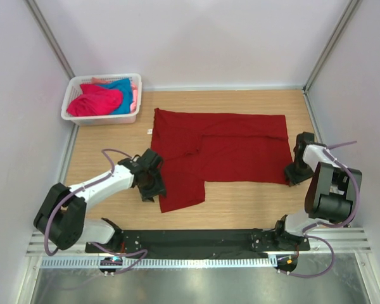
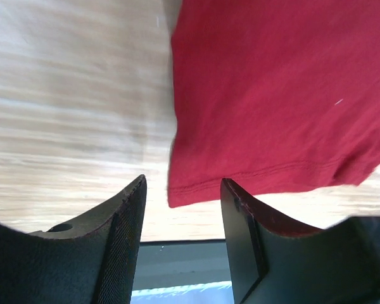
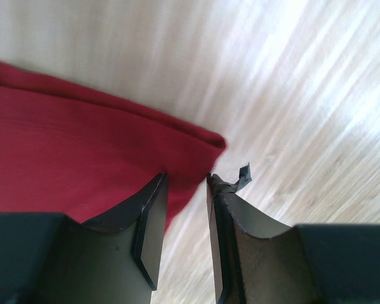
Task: Fold and stack the t-shirts
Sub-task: Fold the tshirt
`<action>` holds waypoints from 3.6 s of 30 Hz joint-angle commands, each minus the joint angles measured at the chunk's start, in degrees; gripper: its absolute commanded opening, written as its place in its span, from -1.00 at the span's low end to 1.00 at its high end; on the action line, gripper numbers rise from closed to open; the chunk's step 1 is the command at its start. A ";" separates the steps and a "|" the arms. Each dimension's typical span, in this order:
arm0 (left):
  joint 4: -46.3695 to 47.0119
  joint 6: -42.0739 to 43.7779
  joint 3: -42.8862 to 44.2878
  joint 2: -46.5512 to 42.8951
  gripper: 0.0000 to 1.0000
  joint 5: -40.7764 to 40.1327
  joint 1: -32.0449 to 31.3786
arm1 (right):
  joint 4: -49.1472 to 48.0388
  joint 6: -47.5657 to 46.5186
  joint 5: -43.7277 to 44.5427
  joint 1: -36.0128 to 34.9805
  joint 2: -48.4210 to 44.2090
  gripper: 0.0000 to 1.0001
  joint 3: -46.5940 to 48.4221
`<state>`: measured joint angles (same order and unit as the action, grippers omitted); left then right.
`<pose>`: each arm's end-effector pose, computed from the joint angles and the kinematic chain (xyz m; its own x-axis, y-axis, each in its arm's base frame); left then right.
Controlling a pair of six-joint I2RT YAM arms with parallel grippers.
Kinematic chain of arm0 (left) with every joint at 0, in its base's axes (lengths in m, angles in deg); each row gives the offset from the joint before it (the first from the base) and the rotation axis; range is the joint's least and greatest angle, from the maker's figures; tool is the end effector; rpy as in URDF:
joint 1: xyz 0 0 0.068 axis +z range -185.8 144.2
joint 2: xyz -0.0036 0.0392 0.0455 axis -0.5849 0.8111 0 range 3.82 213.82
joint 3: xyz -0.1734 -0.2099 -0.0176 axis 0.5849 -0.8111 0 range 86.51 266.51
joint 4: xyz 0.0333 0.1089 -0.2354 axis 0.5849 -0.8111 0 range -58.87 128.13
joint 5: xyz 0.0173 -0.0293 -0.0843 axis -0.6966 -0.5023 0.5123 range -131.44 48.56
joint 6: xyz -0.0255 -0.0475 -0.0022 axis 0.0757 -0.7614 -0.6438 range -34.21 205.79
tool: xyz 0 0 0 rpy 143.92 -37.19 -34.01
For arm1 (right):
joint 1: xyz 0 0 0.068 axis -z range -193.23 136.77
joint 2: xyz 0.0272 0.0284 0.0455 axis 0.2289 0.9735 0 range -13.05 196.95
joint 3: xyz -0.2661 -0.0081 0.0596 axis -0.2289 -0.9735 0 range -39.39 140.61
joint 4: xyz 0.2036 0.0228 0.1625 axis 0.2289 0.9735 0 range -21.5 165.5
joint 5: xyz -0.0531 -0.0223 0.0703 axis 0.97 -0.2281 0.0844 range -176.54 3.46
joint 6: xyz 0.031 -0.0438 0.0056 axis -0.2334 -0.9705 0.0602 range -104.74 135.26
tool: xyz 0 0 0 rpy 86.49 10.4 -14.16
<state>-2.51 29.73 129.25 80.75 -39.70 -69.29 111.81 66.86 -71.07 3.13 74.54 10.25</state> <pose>0.1874 -0.1253 0.1768 -0.9125 -0.3905 -0.1220 -0.3560 0.9048 -0.2335 0.2424 -0.0810 0.1668 -0.3460 0.8887 -0.3010 0.9360 0.3493 -0.0447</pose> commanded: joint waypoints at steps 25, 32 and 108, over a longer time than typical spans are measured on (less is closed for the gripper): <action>2.34 -8.81 -7.06 -0.97 -0.68 -1.11 -5.88 | -4.38 2.99 2.55 0.25 -3.65 -0.98 -5.00; -5.85 -1.79 4.53 -1.43 -0.99 -9.56 -3.60 | 0.37 -1.05 3.17 0.25 -4.01 -0.98 1.23; -26.42 25.99 84.04 49.31 0.04 -21.68 18.20 | 4.58 -21.02 -4.22 -5.29 23.60 0.06 43.60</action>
<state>-27.93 53.51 216.30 138.45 -56.99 -51.37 115.50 43.01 -77.59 -2.51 105.36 53.46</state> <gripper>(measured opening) 0.505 0.507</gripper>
